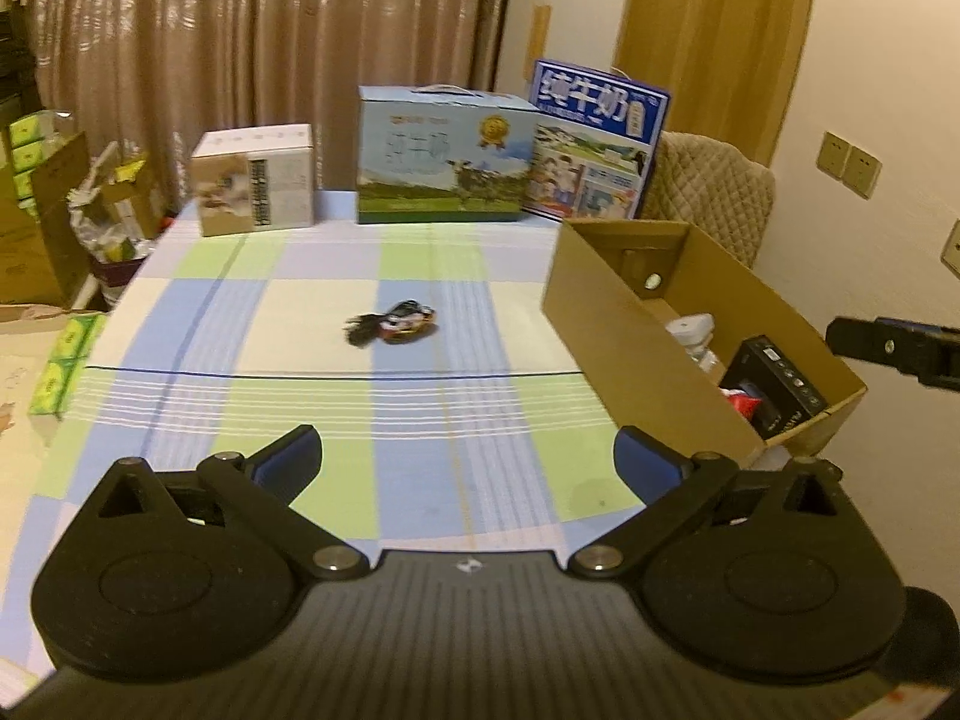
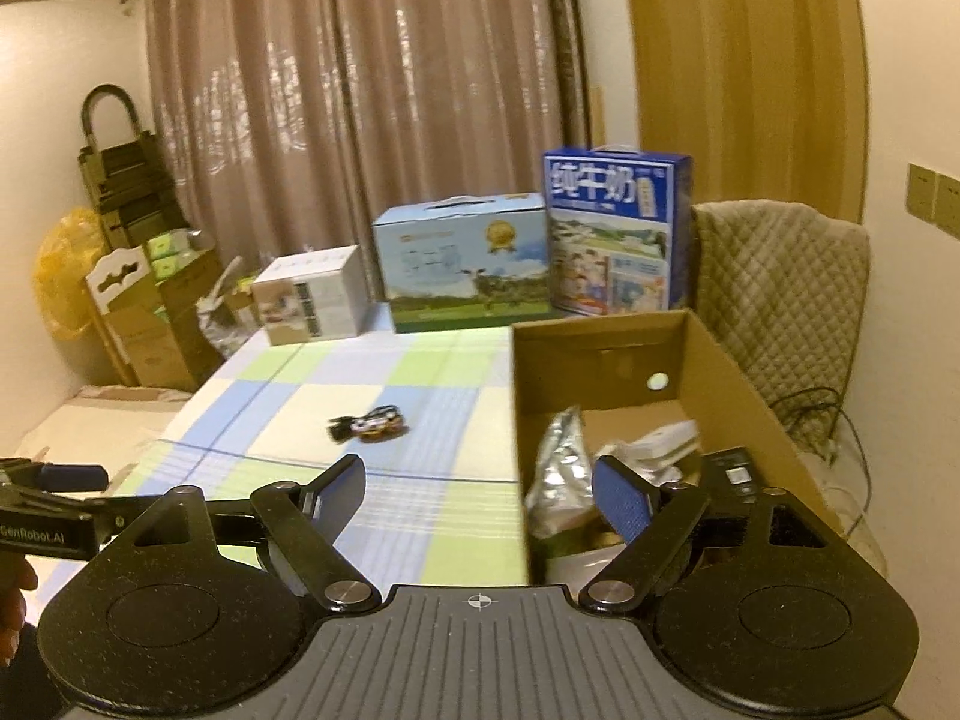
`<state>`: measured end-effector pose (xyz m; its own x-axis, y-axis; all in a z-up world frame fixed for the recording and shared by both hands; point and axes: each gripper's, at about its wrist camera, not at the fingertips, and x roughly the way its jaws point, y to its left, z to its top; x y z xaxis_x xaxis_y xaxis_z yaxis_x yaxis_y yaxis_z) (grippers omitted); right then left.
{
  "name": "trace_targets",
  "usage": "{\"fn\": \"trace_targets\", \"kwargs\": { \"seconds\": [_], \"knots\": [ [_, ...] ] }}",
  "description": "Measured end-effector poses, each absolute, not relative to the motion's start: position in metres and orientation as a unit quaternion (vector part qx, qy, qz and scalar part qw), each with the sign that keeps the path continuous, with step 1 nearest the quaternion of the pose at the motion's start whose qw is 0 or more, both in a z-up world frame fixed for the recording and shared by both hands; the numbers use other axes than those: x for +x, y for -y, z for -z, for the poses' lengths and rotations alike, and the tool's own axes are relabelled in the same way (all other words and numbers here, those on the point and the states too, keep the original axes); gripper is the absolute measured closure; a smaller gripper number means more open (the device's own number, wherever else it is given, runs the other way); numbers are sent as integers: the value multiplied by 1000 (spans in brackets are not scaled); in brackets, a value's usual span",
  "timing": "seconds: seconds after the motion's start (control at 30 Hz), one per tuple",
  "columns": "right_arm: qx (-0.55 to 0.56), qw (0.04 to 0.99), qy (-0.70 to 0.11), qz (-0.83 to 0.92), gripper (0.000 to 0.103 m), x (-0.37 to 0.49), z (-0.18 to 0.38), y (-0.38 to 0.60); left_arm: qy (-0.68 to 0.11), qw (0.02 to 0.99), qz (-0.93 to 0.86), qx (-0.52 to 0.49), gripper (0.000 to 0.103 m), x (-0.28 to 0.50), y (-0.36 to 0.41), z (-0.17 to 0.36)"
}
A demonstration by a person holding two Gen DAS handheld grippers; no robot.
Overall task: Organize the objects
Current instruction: 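Move both tools back toward toy car and black cable on table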
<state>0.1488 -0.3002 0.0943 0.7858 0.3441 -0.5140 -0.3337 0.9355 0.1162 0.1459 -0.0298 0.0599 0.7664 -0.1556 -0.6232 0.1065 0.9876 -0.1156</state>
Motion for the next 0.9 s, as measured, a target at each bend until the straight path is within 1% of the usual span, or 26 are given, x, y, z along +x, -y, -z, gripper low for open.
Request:
{"fn": "trace_targets", "kwargs": {
  "seconds": [0.37, 0.9],
  "knots": [
    [-7, 938, -276, -209, 22, 146, -89, 260, -329, 942, 37, -54, 1, 128, -17, -67],
    [-16, 929, -293, -224, 21, 171, -59, 222, -339, 939, 11, -60, 1, 140, -53, -49]
  ]
}}
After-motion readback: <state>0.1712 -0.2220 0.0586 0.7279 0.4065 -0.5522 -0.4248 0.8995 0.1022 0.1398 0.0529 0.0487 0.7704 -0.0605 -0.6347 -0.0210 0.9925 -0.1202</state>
